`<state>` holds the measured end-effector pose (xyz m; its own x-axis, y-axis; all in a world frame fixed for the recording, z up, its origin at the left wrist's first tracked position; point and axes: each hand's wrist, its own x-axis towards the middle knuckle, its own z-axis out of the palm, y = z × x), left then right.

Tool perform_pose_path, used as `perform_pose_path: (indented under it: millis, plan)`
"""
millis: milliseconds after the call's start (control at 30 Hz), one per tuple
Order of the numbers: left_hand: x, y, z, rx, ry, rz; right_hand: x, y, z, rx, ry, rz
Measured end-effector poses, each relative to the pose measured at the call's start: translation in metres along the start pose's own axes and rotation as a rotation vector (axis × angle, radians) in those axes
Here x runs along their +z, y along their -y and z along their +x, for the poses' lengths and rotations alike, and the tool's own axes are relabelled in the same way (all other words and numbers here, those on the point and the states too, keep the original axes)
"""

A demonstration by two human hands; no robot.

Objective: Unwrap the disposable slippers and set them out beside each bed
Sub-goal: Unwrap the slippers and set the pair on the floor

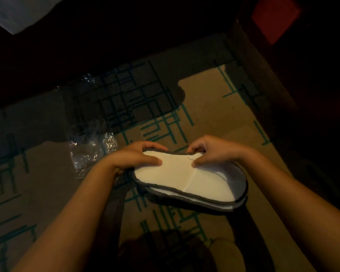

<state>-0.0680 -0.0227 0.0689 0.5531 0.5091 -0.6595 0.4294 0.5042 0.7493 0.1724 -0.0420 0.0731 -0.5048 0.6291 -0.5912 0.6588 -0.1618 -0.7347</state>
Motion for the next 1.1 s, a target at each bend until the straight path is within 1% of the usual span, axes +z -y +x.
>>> perform_pose_path:
  millis: [33, 100, 167, 233, 300, 400, 533, 600, 667, 733, 833, 867, 900, 967, 1033, 1100]
  plan:
    - [-0.001, 0.003, -0.002, -0.016, 0.030, -0.076, 0.001, -0.004, 0.000, 0.000, 0.000, 0.046]
    - [-0.003, 0.011, -0.003, -0.033, 0.073, -0.299, 0.003, -0.012, -0.001, 0.009, -0.022, 0.103]
    - [-0.007, 0.020, -0.002, -0.068, 0.042, -0.530, 0.002, -0.020, -0.002, 0.041, -0.046, 0.159]
    - [-0.009, 0.025, -0.002, -0.095, 0.006, -0.673, 0.001, -0.027, -0.003, 0.073, -0.063, 0.215]
    - [-0.009, 0.026, -0.002, -0.118, -0.027, -0.662, 0.003, -0.033, -0.003, 0.100, -0.087, 0.238]
    - [-0.009, 0.028, 0.003, -0.164, -0.167, -0.549, 0.005, -0.038, -0.002, 0.128, -0.102, 0.261]
    - [-0.008, 0.025, 0.010, -0.172, -0.258, -0.519, 0.005, -0.041, -0.003, 0.150, -0.105, 0.324]
    - [-0.005, 0.023, 0.014, -0.164, -0.324, -0.550, 0.006, -0.041, -0.003, 0.156, -0.110, 0.348]
    - [0.002, 0.021, 0.017, -0.160, -0.361, -0.655, 0.006, -0.042, -0.003, 0.144, -0.138, 0.410]
    - [0.012, 0.022, 0.016, -0.199, -0.291, -0.741, 0.009, -0.042, -0.003, 0.146, -0.218, 0.519]
    - [0.041, 0.033, 0.011, -0.292, -0.161, -0.706, 0.015, -0.039, 0.002, 0.200, -0.444, 0.698]
    - [0.052, 0.036, 0.011, -0.303, -0.155, -0.677, 0.017, -0.038, 0.005, 0.226, -0.519, 0.775]
    - [0.063, 0.040, 0.012, -0.308, -0.181, -0.633, 0.018, -0.036, 0.007, 0.247, -0.571, 0.844]
    - [0.079, 0.044, 0.016, -0.265, -0.327, -0.561, 0.019, -0.032, 0.010, 0.268, -0.616, 0.901]
    - [0.085, 0.046, 0.021, -0.212, -0.486, -0.575, 0.018, -0.031, 0.013, 0.279, -0.669, 0.886]
    - [0.080, 0.046, 0.024, -0.176, -0.599, -0.554, 0.012, -0.032, 0.014, 0.281, -0.770, 0.865]
